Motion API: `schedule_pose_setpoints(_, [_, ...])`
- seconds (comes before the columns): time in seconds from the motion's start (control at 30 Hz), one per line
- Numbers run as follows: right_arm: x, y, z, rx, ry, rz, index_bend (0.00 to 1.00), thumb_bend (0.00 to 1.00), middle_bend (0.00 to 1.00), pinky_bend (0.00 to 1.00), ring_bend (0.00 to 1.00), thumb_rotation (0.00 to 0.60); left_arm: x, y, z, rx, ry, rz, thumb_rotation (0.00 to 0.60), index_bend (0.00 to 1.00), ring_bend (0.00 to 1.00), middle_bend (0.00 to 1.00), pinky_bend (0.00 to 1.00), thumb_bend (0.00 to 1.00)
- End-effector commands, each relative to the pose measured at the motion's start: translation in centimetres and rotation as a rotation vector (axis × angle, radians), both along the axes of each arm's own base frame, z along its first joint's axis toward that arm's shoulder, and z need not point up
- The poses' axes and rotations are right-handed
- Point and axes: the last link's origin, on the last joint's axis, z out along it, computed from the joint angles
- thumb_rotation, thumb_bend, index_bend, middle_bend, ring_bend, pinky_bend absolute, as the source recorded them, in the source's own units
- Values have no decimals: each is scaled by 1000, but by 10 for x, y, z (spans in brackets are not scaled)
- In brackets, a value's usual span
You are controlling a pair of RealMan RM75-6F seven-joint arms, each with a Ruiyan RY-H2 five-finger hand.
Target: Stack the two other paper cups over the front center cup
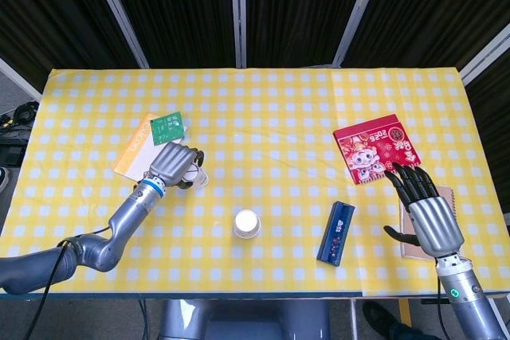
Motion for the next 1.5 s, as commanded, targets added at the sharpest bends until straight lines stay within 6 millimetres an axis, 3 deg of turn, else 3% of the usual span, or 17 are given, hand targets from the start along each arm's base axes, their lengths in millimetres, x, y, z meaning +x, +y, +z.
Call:
schedule_pose_setpoints(0.03, [0,0,1,1,-5,0,0,0,0,0,0,600,6,2,14,37,-42,-10,600,536,481,475,558,242])
schedule_pose_setpoints(0.27, [2,1,2,2,-11,3,0,0,0,0,0,600,38,-14,41,17,-171,-71,600,536,481,475,558,231])
schedule_pose_setpoints(0.4, [3,2,3,4,-13,4,0,0,0,0,0,600,69,-35,52,-57,-253,-135,600,537,481,475,558,224])
schedule_pose_setpoints(0.57, [3,3,4,2,-12,4,0,0,0,0,0,600,92,-61,57,-149,-267,-220,600,539,481,475,558,216])
schedule_pose_setpoints(0.8, [2,2,6,-5,-17,-1,0,0,0,0,0,600,107,-78,54,-220,-205,-300,600,538,481,475,558,208])
schedule_pose_setpoints(1.5, [3,3,14,-23,-40,5,0,0,0,0,0,600,123,-88,18,-251,-92,-376,600,538,481,475,557,207])
